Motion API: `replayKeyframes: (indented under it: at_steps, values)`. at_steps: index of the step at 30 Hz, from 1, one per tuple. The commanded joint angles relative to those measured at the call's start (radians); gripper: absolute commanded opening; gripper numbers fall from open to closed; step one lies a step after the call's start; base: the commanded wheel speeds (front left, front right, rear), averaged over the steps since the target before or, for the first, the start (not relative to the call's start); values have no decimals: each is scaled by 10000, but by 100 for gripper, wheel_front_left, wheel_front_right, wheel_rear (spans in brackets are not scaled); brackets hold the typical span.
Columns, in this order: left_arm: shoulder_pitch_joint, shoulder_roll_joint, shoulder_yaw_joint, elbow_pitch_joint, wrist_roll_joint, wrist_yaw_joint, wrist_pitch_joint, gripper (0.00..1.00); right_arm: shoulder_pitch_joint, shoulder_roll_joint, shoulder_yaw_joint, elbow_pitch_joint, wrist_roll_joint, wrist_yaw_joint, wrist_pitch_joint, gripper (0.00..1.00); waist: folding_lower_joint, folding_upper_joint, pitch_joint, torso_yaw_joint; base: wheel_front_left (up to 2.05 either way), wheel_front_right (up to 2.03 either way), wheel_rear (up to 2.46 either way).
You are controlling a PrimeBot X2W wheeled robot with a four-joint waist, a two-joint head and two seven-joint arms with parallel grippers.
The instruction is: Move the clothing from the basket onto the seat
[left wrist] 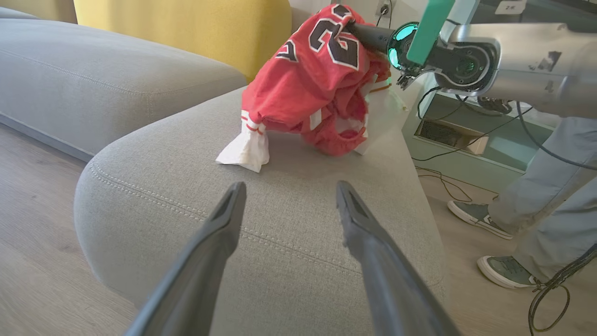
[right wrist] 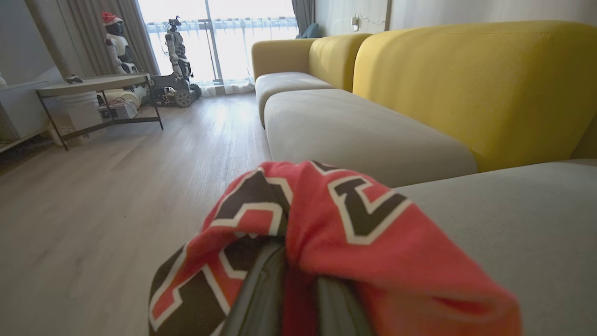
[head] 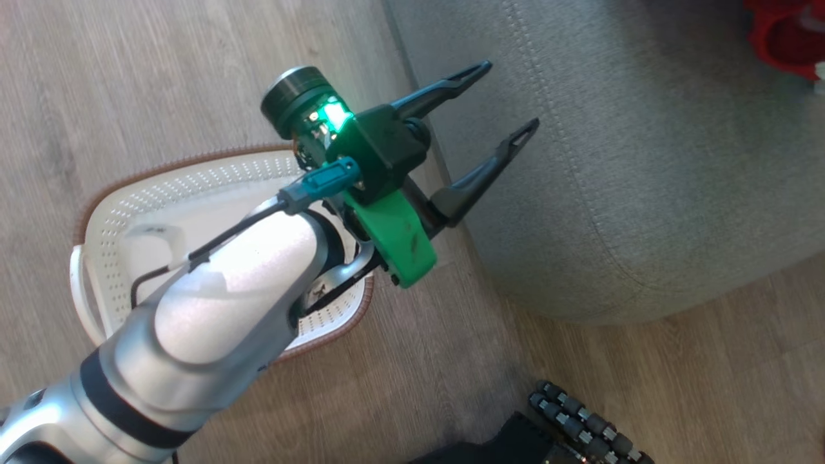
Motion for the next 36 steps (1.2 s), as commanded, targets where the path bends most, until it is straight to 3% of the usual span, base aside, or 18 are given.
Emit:
replayKeyframes:
  at_steps: [1,11,12,14,25,36]
  values:
    - [-446,-18,198,-321,102,-68,-55,100,-159,-468,124,-15,-5,73,-9,0,-1,0,117,119,0,0,0]
    - [-565,-54,42,-59,43,-145,-222,100,-833,-594,1339,2069,543,73,1151,0,-1,0,178,268,0,0,0]
    - [-561,-59,38,-31,27,-146,-242,100,-896,-599,1434,2234,580,73,1256,14,-1,0,151,275,0,0,0]
    - [-549,-60,38,21,-1,-143,-281,100,-990,-576,1560,2466,723,73,1354,100,-1,0,81,276,0,0,0]
    - [-350,-30,17,131,-136,-34,-417,100,-831,-610,2205,3079,1352,73,1574,100,-1,0,-400,134,0,0,0]
    - [133,54,38,242,-383,124,-745,100,-142,-989,2887,2924,1631,73,1339,100,-1,0,-1528,-122,0,0,0]
